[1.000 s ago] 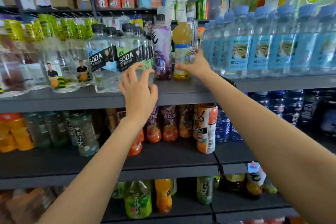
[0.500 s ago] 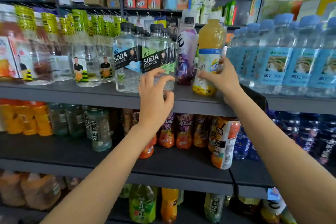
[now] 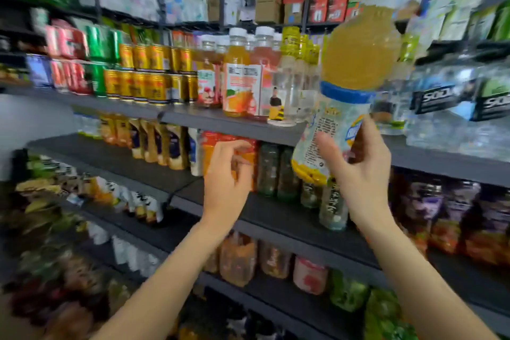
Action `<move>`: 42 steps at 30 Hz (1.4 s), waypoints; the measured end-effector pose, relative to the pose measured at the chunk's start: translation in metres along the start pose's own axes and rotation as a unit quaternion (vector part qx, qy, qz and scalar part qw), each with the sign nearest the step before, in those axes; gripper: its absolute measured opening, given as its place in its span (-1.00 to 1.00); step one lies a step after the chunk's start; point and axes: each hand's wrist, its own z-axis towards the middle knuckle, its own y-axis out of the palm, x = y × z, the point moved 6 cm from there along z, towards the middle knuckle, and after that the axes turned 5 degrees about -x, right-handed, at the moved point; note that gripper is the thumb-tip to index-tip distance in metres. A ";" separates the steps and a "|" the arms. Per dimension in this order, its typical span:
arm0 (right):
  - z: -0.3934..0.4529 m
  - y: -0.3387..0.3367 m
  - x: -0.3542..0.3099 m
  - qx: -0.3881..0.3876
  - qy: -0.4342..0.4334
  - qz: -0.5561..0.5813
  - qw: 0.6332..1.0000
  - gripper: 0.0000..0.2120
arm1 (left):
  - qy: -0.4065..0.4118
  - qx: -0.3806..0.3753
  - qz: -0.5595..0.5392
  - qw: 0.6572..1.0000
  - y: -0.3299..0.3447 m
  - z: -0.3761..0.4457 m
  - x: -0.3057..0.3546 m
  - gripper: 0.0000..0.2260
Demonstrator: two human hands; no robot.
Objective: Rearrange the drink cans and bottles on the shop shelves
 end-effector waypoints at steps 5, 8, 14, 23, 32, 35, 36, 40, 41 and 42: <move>0.000 0.175 0.023 -0.031 0.047 0.074 0.996 -0.47 | -0.082 -0.070 0.036 0.993 -0.135 0.018 -0.104 -0.77; 0.003 0.263 0.041 -0.082 0.066 0.068 0.992 -0.44 | -0.114 -0.119 0.043 0.985 -0.200 0.031 -0.153 -0.73; 0.016 0.418 0.087 -0.163 0.070 0.016 0.984 -0.42 | -0.174 -0.128 0.124 0.969 -0.324 0.040 -0.274 -0.73; 0.053 0.680 0.201 -0.208 0.097 0.000 0.973 -0.41 | -0.235 -0.125 0.210 0.941 -0.452 0.100 -0.485 -0.71; 0.095 0.876 0.299 -0.164 0.250 -0.032 0.954 -0.42 | -0.293 -0.144 0.209 0.922 -0.538 0.182 -0.682 -0.68; 0.104 0.921 0.326 -0.118 0.276 -0.034 0.953 -0.43 | -0.282 -0.175 0.198 0.922 -0.539 0.209 -0.750 -0.69; 0.109 0.938 0.332 -0.113 0.276 -0.047 0.953 -0.42 | -0.283 -0.187 0.187 0.922 -0.537 0.217 -0.772 -0.69; 0.129 1.000 0.355 -0.060 0.305 -0.065 0.948 -0.40 | -0.299 -0.234 0.122 0.917 -0.533 0.243 -0.852 -0.67; 0.134 1.014 0.361 -0.046 0.318 -0.072 0.944 -0.41 | -0.296 -0.249 0.121 0.914 -0.532 0.249 -0.870 -0.67; 0.139 1.028 0.366 -0.035 0.332 -0.080 0.939 -0.43 | -0.286 -0.262 0.127 0.913 -0.532 0.256 -0.886 -0.66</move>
